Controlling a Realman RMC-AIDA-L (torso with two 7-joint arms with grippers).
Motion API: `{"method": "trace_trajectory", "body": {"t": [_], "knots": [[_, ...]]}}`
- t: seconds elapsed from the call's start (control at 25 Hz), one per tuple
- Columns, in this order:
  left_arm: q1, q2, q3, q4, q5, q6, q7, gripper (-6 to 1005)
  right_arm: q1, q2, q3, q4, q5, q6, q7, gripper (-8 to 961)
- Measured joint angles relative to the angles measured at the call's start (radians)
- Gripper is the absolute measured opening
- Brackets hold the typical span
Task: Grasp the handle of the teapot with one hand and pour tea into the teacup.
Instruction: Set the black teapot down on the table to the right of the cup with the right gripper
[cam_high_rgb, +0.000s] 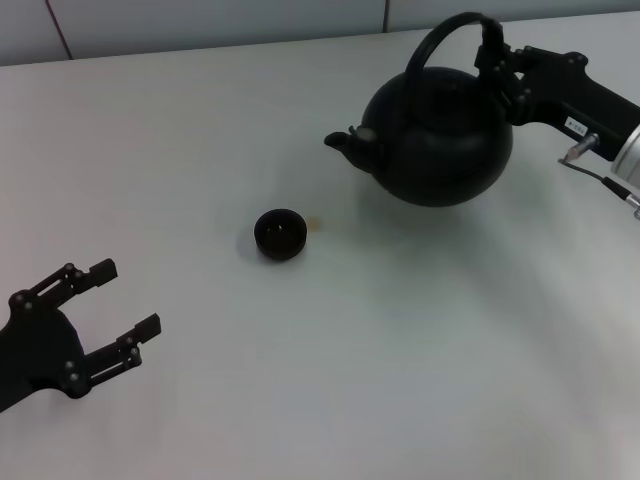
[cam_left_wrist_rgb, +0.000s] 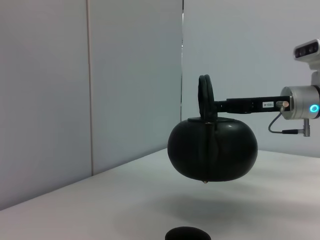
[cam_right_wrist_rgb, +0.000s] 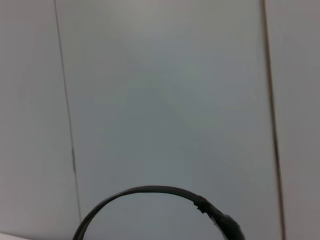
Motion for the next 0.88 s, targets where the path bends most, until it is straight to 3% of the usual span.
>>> {"method": "trace_trajectory", "body": {"t": [0.36,0.88], "knots": [[0.0,-0.002,0.002,0.0,0.0,0.006,0.0,799,-0.069,0.002,0.009,0.075,0.119,-0.015,-0.202,86],[-0.002,0.0,0.002,0.0,0.005,0.008,0.0,799,-0.076,0.002,0.025,0.223,0.181,-0.043,-0.441,85]]}}
